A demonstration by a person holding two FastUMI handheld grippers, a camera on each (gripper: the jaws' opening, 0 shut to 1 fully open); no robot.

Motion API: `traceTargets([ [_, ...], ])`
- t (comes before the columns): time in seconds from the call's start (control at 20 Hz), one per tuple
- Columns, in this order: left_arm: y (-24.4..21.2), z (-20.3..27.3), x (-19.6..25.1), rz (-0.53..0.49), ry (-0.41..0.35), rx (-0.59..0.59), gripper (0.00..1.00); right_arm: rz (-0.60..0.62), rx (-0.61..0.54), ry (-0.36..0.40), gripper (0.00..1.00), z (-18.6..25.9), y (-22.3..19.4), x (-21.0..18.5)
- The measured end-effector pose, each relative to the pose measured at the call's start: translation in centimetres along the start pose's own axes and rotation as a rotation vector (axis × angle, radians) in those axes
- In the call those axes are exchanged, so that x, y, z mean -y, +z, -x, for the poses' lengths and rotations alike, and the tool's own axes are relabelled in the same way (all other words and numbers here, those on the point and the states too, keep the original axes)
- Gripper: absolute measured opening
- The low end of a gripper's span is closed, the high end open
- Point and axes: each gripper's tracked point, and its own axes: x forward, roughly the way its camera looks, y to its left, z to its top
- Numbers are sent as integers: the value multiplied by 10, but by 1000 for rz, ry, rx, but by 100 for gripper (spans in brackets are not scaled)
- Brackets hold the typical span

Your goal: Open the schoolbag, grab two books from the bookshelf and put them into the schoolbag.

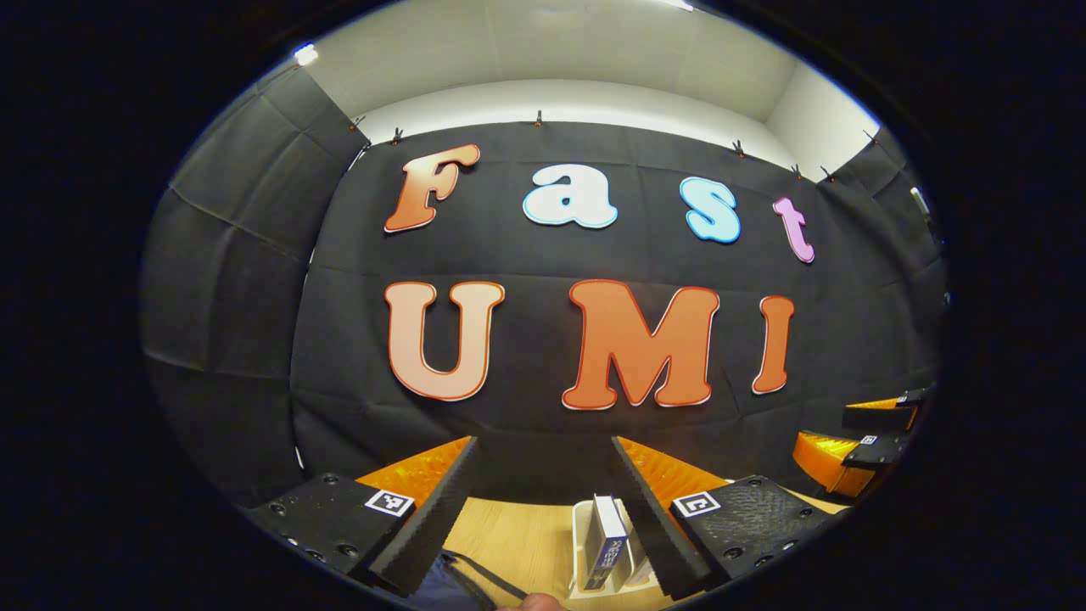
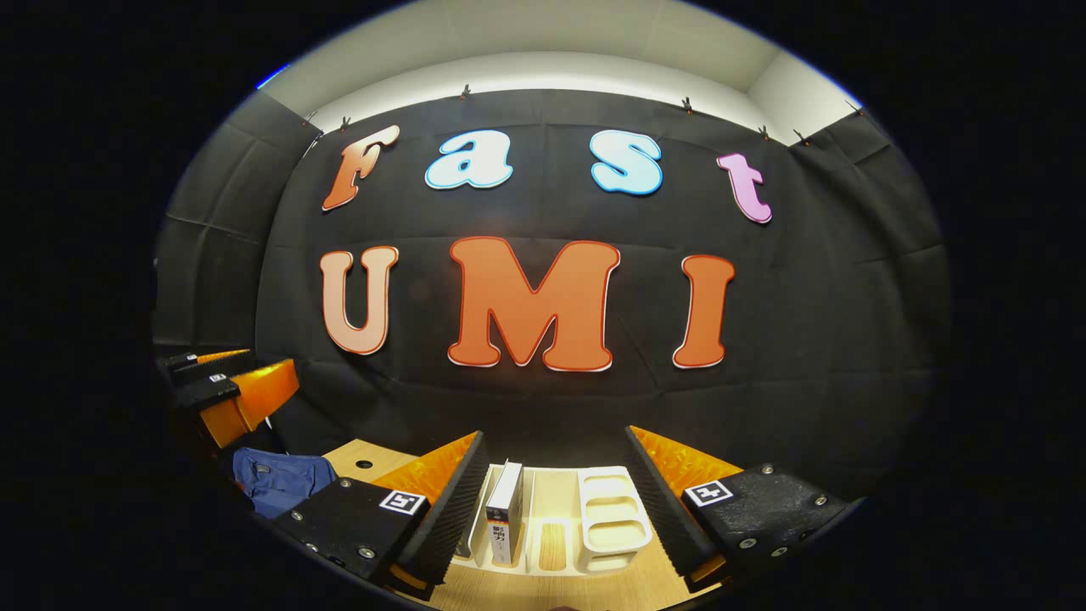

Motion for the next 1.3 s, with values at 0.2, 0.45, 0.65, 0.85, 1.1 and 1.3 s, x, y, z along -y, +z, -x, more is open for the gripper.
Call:
traceTargets([
  [0.2, -27, 8, -4, -82, -6, -65, 95, -21, -28, -12, 95, -3, -12, 7],
  [0.45, -70, 22, -17, -186, 8, -178, 93, -35, -67, -39, 95, -12, -29, 23],
  [0.65, -122, 40, -30, -341, 24, -294, 92, -25, -72, -55, 95, -18, -39, 35],
  [0.85, -175, 68, -46, -492, 47, -434, 92, -7, -88, -47, 95, -22, -52, 43],
  [1.1, -242, 100, -57, -696, 35, -583, 93, 35, -86, -48, 95, -26, -59, 58],
  [1.3, -297, 128, -62, -831, 12, -685, 94, 46, -98, -43, 95, -25, -68, 70],
])
